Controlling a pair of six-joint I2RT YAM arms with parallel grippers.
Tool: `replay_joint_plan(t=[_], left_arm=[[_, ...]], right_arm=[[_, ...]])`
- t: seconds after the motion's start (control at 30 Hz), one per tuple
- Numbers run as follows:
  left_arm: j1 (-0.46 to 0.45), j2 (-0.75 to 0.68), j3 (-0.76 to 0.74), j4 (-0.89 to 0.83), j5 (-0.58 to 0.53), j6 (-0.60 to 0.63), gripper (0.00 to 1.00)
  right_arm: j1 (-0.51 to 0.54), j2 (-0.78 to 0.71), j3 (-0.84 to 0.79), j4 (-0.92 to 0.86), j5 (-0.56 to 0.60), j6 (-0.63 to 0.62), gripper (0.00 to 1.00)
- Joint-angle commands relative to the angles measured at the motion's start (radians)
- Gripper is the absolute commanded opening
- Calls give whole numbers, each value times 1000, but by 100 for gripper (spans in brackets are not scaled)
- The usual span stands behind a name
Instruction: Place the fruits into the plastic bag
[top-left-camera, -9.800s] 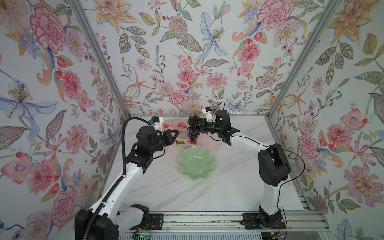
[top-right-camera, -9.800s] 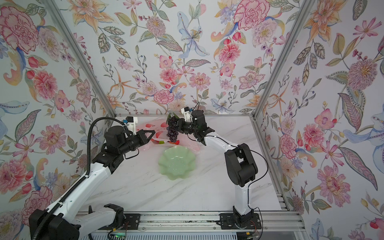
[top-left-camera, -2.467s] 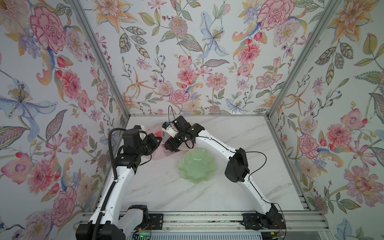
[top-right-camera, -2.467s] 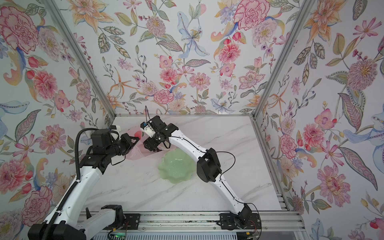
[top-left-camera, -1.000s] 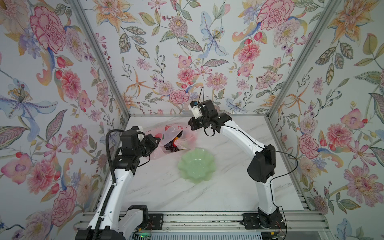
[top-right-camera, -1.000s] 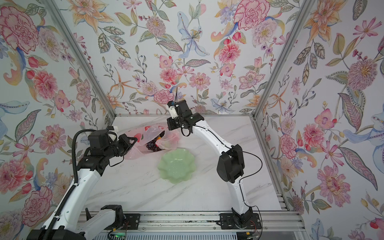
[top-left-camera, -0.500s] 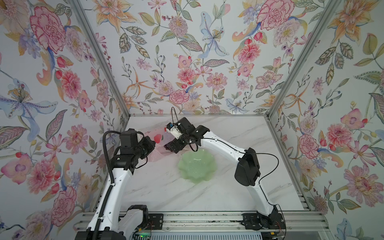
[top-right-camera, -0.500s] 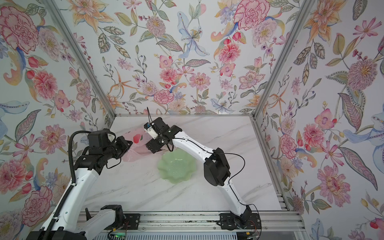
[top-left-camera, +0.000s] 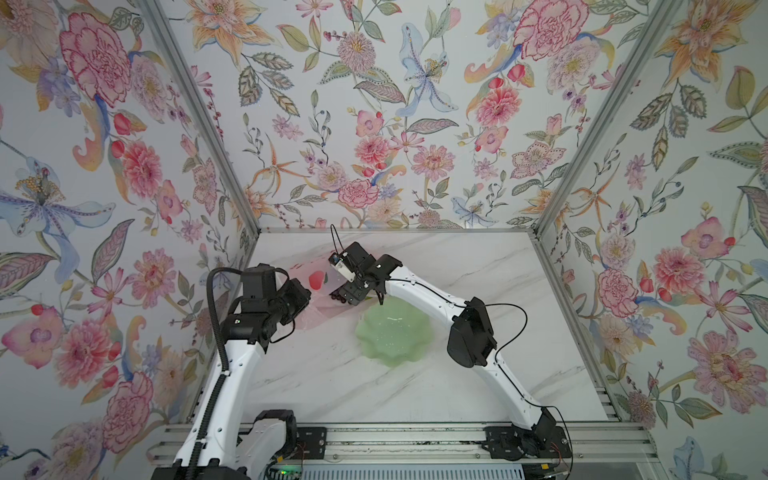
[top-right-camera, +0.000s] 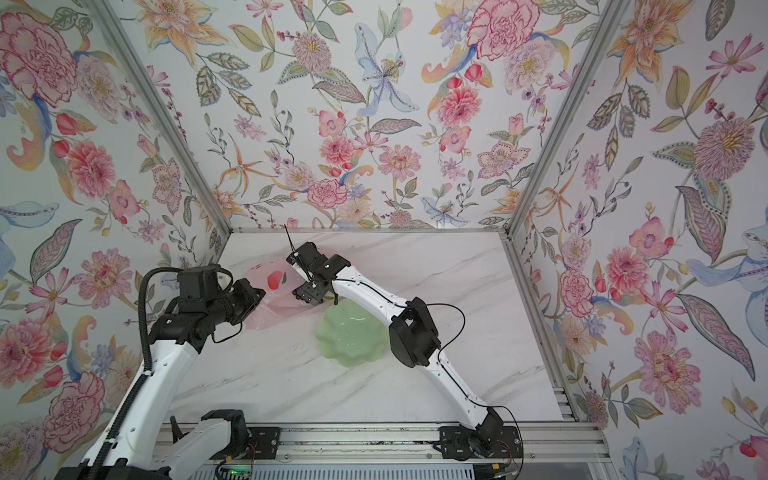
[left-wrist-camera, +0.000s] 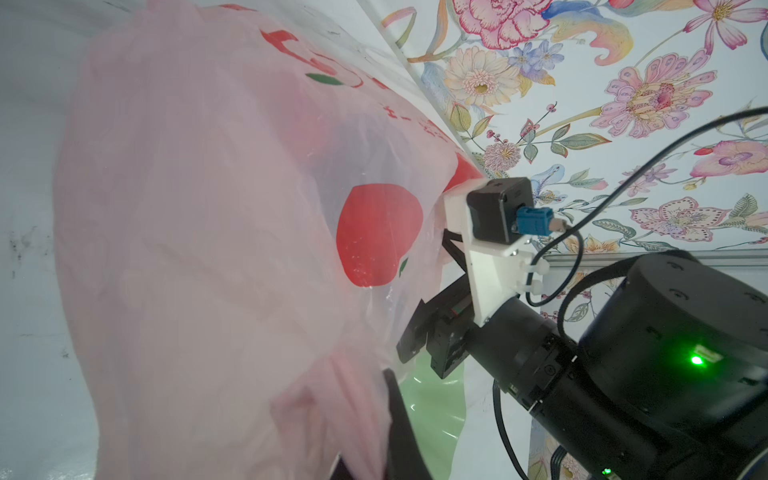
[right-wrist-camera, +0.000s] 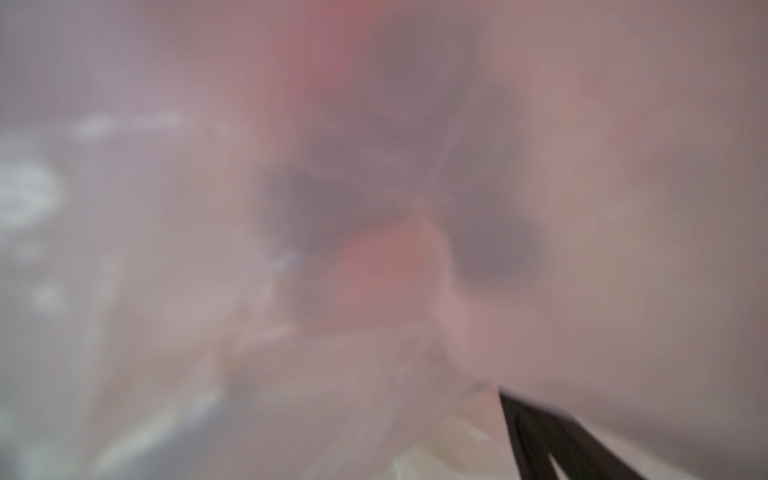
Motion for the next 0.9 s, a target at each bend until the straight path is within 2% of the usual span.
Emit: replay_joint_plan(t=[0.0, 0.07, 0.13, 0.17, 0.27, 0.4, 0.47, 0.53, 0.67, 0.87], left_arm=[[13, -11, -10, -19, 27, 18, 0], [13, -10, -8, -18, 30, 16, 0], [12, -8, -6, -16, 32, 19, 0], [13, -7, -6, -14, 33, 18, 0], [13, -11, -10, -15, 37, 20, 0], [14, -18, -19, -14, 40, 18, 0], [16, -20, -20, -15, 42, 17, 0], [16, -23, -19, -15, 41, 20, 0], [17, -27, -15, -15, 41, 25, 0], [19, -24, 0, -7, 46, 37, 0]], right_arm=[[-5, 52, 35, -32, 44, -9, 83], [-11, 56, 46, -33, 46, 5, 71], [-16, 55, 45, -33, 45, 9, 56], [-20, 53, 40, -33, 42, 12, 51], [-32, 40, 25, -33, 7, 36, 55], [-44, 36, 19, -32, -18, 62, 45], [-50, 33, 21, -32, -45, 81, 28], [-62, 27, 26, -32, -82, 113, 0], [-117, -32, -21, 27, -229, 253, 0], [-207, -238, -271, 314, -425, 448, 0]])
